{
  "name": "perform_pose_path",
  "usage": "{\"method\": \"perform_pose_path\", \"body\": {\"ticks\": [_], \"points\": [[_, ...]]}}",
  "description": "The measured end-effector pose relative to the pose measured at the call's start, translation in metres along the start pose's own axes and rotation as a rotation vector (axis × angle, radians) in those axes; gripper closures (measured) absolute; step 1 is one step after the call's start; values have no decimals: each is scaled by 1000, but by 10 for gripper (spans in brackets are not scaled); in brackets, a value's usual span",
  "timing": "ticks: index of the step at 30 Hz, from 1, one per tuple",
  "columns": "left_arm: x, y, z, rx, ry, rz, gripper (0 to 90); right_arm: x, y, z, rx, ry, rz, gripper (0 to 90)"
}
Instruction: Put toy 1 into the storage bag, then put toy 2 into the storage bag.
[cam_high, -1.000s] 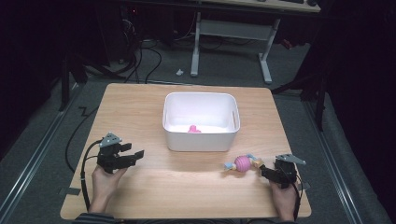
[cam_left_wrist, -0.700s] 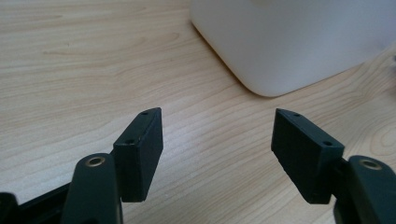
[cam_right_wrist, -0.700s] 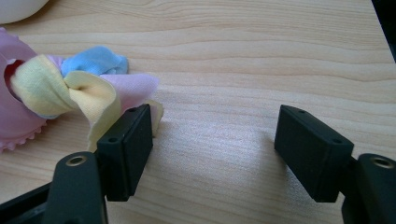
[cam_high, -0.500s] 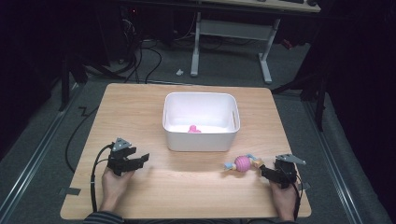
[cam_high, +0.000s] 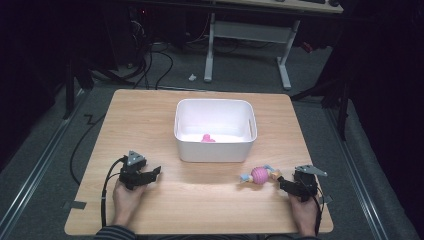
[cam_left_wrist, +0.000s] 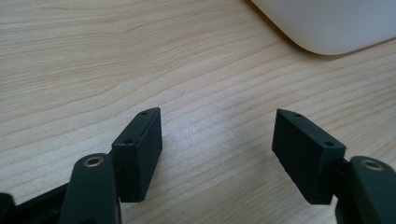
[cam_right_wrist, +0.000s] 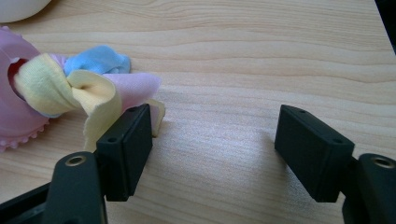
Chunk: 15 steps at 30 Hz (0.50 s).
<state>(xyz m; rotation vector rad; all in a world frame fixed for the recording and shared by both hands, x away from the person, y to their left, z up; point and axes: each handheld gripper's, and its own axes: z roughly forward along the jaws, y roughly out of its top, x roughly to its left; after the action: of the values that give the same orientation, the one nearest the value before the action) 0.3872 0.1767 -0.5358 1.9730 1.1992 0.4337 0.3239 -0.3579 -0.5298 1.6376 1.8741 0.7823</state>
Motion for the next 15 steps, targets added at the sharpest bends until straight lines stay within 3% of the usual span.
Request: {"method": "perform_pose_path", "body": {"ticks": [5,10,15], "points": [[-1,1,1,6,7,10,320,0,0,0,-3,2,0,280],[-9,1,3,29,53,70,303,0,0,0,-2,8,-6,279],[-9,1,3,28,53,68,292,1,0,0,2,11,-12,275]]}}
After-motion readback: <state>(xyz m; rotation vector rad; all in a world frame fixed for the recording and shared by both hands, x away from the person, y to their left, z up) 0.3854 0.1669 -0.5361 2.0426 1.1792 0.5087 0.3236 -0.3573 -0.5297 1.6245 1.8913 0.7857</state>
